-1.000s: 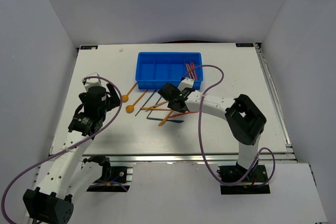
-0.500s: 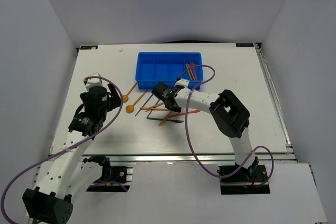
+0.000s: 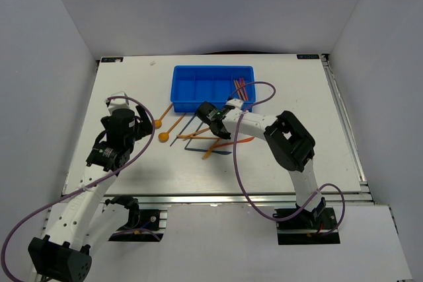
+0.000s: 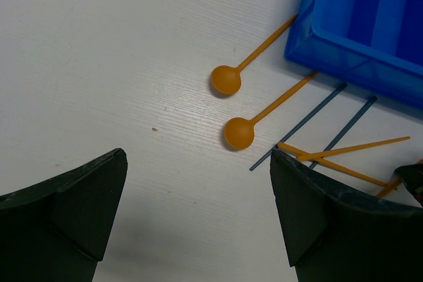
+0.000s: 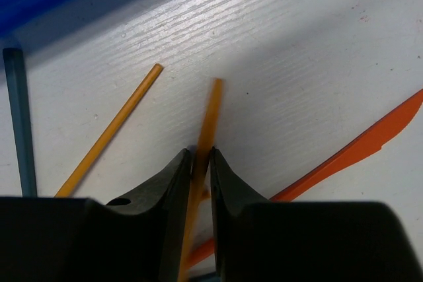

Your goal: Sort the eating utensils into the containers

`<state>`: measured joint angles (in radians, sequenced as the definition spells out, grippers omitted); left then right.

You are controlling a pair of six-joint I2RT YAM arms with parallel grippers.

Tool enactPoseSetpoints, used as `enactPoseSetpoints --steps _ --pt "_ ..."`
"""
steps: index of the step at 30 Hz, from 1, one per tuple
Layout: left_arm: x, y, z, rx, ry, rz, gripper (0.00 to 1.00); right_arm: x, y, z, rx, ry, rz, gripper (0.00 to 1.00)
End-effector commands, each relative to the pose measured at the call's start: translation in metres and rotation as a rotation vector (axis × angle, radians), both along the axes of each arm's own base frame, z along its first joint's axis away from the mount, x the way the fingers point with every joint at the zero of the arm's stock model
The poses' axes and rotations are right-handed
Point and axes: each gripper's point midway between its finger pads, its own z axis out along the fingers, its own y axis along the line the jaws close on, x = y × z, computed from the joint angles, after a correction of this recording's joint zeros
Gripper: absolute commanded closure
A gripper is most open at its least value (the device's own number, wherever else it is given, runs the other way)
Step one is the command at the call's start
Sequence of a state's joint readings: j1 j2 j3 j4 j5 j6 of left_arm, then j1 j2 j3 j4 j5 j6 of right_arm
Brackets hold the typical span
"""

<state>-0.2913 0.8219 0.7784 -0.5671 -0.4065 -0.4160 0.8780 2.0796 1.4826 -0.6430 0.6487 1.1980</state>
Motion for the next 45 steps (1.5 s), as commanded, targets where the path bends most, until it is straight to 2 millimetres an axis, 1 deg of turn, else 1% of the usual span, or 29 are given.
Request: enactPoseSetpoints --steps 1,2,4,5,10,16,17,19,20,22,23,25,26,27,28,29,30,31,32,33,34,35,37,38,39,40,43,44,45 --pt "0.001 -0.004 0.003 -0.001 -0.012 -0.018 0.02 -0.008 -0.006 -0.015 0.01 0.028 -0.052 0.77" --pt "0.001 -0.004 0.002 -0.001 -0.011 -0.02 0.02 -0.01 -0.007 -0.014 0.021 0.03 -0.059 0.84" --pt "0.001 -0.004 0.002 -0.001 -0.011 -0.02 0.02 -0.01 -0.006 -0.014 0.032 0.027 -0.065 0.86" --pt "0.001 -0.004 0.002 -0.001 -0.011 -0.02 0.02 -0.01 -0.006 -0.011 0.042 0.024 -0.069 0.92" --pt "0.001 -0.005 0.003 -0.002 -0.014 -0.023 0.02 -0.007 -0.003 0.008 0.072 -0.004 -0.066 1.0" --pt "0.001 -0.005 0.004 -0.001 -0.016 -0.021 0.02 -0.003 0.004 0.055 0.147 -0.075 0.005 1.0" --pt "0.0 -0.005 0.004 0.0 -0.018 -0.02 0.02 -0.002 0.009 0.073 0.189 -0.104 0.042 1.0" --pt "0.0 -0.004 0.004 0.001 -0.017 -0.019 0.02 0.001 0.019 0.089 0.224 -0.148 0.143 1.0" --pt "0.0 -0.005 0.004 0.002 -0.017 -0.019 0.02 0.006 0.034 0.104 0.254 -0.192 0.278 1.0" --pt "0.0 -0.004 0.004 0.003 -0.014 -0.016 0.02 0.016 0.033 0.116 0.242 -0.204 0.333 1.0" --pt "0.0 -0.004 0.004 0.003 -0.014 -0.018 0.02 0.026 0.039 0.132 0.241 -0.231 0.361 1.0" --pt "0.0 -0.004 0.005 0.002 -0.019 -0.018 0.02 0.044 0.039 0.149 0.202 -0.26 0.471 1.0" --pt "0.0 -0.004 0.005 0.002 -0.02 -0.018 0.02 0.056 0.049 0.168 0.218 -0.301 0.522 1.0" --pt "0.0 -0.004 0.005 0.001 -0.022 -0.018 0.02 0.077 0.045 0.182 0.176 -0.362 0.584 1.0" --pt "0.0 -0.004 0.005 0.002 -0.02 -0.016 0.02 0.09 0.045 0.191 0.172 -0.391 0.616 1.0" --pt "0.0 -0.004 0.006 0.0 -0.023 -0.019 0.02 0.098 0.055 0.186 0.198 -0.384 0.697 1.0" --pt "0.0 -0.004 0.006 0.0 -0.023 -0.018 0.02 0.124 0.046 0.209 0.202 -0.447 0.7 1.0" --pt "0.0 -0.005 0.005 0.001 -0.019 -0.019 0.02 0.138 0.043 0.216 0.174 -0.48 0.732 1.0" --pt "0.0 -0.004 0.004 0.001 -0.015 -0.019 0.02 0.153 0.042 0.206 0.147 -0.476 0.743 1.0" --pt "0.0 -0.005 0.003 0.001 -0.014 -0.02 0.02 0.172 0.036 0.227 0.114 -0.533 0.733 1.0" --pt "0.001 -0.005 0.004 0.002 -0.015 -0.021 0.02 0.184 0.031 0.232 0.042 -0.565 0.761 1.0" --pt "0.001 -0.005 0.004 0.001 -0.015 -0.024 0.02 0.195 0.03 0.225 0.005 -0.577 0.774 1.0" --pt "0.001 -0.007 0.002 -0.001 -0.009 -0.029 0.02 0.213 0.02 0.228 -0.059 -0.626 0.786 1.0" --pt "0.001 -0.007 0.002 0.0 -0.009 -0.031 0.02 0.222 0.022 0.228 -0.055 -0.663 0.793 1.0" --pt "0.002 -0.008 0.001 0.0 -0.004 -0.034 0.02 0.231 0.014 0.226 -0.056 -0.673 0.783 1.0" --pt "0.002 -0.008 0.001 -0.001 -0.006 -0.034 0.02 0.237 0.013 0.228 -0.054 -0.688 0.778 1.0" --pt "0.002 -0.009 0.001 -0.001 -0.003 -0.04 0.02 0.251 0.01 0.211 -0.048 -0.68 0.771 1.0" --pt "0.003 -0.009 0.0 -0.001 0.0 -0.042 0.02 0.255 0.012 0.218 -0.044 -0.716 0.763 1.0" --pt "0.003 -0.01 -0.001 -0.001 0.003 -0.046 0.02 0.256 0.013 0.218 -0.039 -0.723 0.761 1.0"
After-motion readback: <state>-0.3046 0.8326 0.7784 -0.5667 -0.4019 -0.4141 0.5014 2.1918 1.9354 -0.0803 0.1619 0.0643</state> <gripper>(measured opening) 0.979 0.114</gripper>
